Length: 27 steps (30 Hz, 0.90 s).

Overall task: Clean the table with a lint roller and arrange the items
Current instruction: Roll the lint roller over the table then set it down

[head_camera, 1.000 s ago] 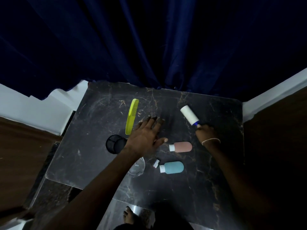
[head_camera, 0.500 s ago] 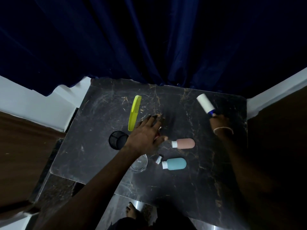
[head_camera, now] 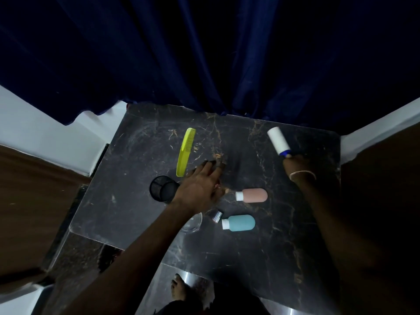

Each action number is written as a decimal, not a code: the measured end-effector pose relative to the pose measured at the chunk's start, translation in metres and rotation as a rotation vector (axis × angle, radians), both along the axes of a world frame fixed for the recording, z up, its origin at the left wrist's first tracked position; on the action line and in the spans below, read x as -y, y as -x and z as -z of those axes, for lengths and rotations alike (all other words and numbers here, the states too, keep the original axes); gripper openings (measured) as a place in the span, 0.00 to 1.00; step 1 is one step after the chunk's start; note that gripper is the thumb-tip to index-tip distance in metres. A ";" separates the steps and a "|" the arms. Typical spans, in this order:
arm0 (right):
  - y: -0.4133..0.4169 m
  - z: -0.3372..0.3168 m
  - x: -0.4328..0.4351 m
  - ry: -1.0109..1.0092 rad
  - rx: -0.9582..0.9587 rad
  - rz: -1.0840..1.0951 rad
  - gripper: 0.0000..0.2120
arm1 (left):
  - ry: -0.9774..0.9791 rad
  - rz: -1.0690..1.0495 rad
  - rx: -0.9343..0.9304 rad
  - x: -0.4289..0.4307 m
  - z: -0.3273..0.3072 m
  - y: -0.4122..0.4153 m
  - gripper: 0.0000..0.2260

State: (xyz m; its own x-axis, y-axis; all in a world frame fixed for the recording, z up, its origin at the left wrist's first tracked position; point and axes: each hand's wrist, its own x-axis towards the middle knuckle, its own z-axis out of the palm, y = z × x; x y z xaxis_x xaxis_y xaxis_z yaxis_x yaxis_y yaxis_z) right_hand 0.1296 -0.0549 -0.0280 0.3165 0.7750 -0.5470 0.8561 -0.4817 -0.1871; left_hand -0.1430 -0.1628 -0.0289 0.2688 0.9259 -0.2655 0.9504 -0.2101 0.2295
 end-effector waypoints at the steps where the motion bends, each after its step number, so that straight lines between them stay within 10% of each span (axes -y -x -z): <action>1: 0.007 0.002 0.003 -0.006 -0.032 0.012 0.21 | 0.002 0.002 0.003 -0.001 -0.001 -0.001 0.33; 13: 0.062 0.016 0.055 0.169 -0.245 -0.263 0.19 | -0.044 0.033 -0.005 -0.003 -0.009 -0.022 0.34; 27: -0.016 0.016 -0.016 -0.073 -0.132 0.133 0.22 | 0.012 0.064 0.011 0.000 0.004 -0.019 0.32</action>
